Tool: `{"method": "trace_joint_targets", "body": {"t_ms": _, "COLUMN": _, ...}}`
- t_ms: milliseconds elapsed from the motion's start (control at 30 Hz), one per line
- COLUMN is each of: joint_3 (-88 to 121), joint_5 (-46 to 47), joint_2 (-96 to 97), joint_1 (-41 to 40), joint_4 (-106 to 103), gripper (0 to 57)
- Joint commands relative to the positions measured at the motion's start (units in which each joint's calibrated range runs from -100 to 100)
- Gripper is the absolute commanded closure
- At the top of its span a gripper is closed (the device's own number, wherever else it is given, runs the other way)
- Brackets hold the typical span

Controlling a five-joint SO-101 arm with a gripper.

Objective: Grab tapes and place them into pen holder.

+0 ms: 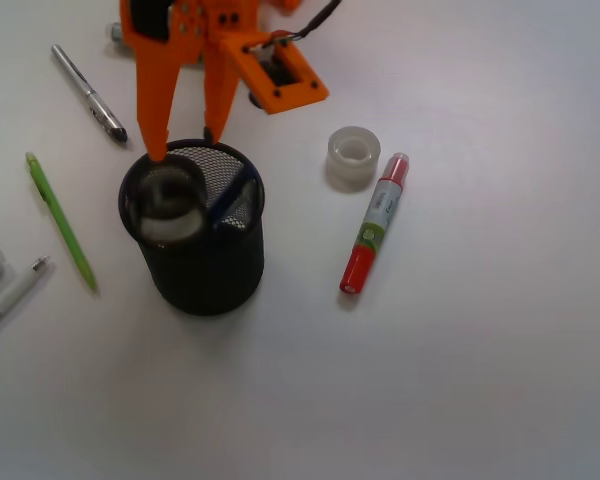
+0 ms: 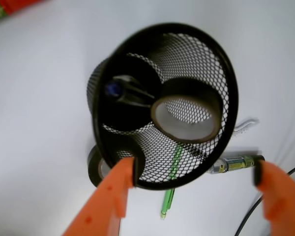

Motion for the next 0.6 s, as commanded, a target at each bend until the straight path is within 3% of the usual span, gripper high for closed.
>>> {"method": "trace_joint_targets", "body": {"t_ms": 0, "joint_3": -2.87, "joint_5": 0.05, "joint_2": -0.47, "joint_1": 0.31, "joint_4": 0.58, "gripper": 22.9}}
{"method": "trace_joint_targets", "body": {"t_ms": 367, "joint_3": -2.87, "joint_5": 0.10, "joint_2": -8.54, "joint_1": -1.33, "joint_4": 9.25, "gripper": 23.0}}
{"method": "trace_joint_targets", "body": {"t_ms": 567, "joint_3": -1.78, "joint_5": -1.66, "joint_2": -16.36, "joint_1": -8.43, "joint_4": 20.09, "gripper": 23.0}}
